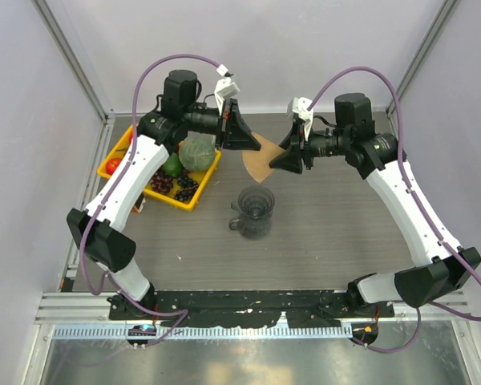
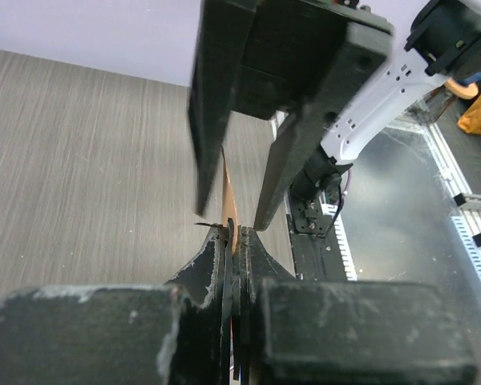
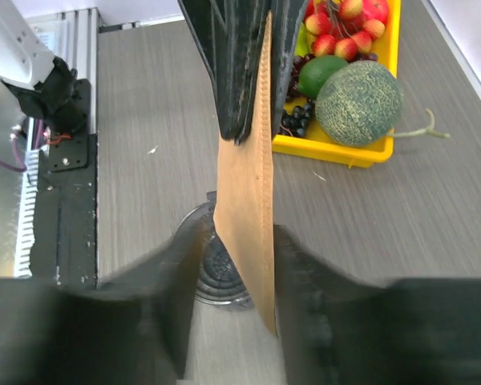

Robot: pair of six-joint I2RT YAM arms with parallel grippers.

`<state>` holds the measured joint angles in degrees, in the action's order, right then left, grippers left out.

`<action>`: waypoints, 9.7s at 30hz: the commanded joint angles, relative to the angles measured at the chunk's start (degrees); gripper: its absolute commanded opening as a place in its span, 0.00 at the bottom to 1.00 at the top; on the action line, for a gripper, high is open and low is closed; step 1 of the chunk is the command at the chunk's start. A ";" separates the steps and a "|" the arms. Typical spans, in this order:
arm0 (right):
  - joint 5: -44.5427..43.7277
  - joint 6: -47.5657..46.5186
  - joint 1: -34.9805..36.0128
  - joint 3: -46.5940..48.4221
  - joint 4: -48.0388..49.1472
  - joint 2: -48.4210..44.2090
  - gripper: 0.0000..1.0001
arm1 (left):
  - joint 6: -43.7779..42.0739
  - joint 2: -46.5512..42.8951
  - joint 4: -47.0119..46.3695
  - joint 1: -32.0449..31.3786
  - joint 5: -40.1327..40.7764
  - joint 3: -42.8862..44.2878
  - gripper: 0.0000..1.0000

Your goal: Place the coffee filter in the dripper

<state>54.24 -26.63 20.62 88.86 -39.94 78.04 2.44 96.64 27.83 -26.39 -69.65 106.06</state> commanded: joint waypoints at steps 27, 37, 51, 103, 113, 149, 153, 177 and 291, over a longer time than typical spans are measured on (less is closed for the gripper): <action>11.33 12.31 -1.02 -6.06 16.39 -3.60 0.05 | 10.39 -14.20 -17.90 7.85 4.52 -16.15 0.77; 12.03 11.60 0.21 -6.68 16.30 -4.65 0.05 | 11.80 -10.42 -18.08 6.97 5.13 -13.42 0.74; 13.26 10.99 1.17 -6.15 15.42 -5.18 0.05 | 11.98 -9.63 -17.64 6.97 4.96 -13.69 0.73; 1.84 2.14 2.67 1.66 10.53 -1.32 0.46 | -6.12 -17.63 -6.85 2.84 10.31 -19.75 0.00; 3.07 -7.90 4.07 5.97 -0.12 1.32 0.28 | -12.63 -18.59 -2.52 0.38 14.10 -19.58 0.00; -5.63 -36.12 11.63 4.66 -12.79 -1.22 0.05 | -22.21 -20.53 8.38 -0.15 6.19 -12.02 0.39; -5.72 -34.46 11.63 4.92 -11.66 -0.96 0.05 | -22.74 -20.09 8.64 -0.50 6.63 -12.11 0.41; -5.28 -31.90 13.39 3.95 -10.07 -1.58 0.05 | -28.54 -19.39 13.03 -2.96 9.35 -11.32 0.42; -2.91 -17.32 10.50 8.08 -6.73 1.86 0.37 | -23.11 -17.62 5.23 -0.86 11.21 -17.46 0.00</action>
<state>50.48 -48.69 32.62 94.32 -48.75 80.27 -28.01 81.17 40.62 -29.26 -55.48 89.30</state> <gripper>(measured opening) 0.242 0.031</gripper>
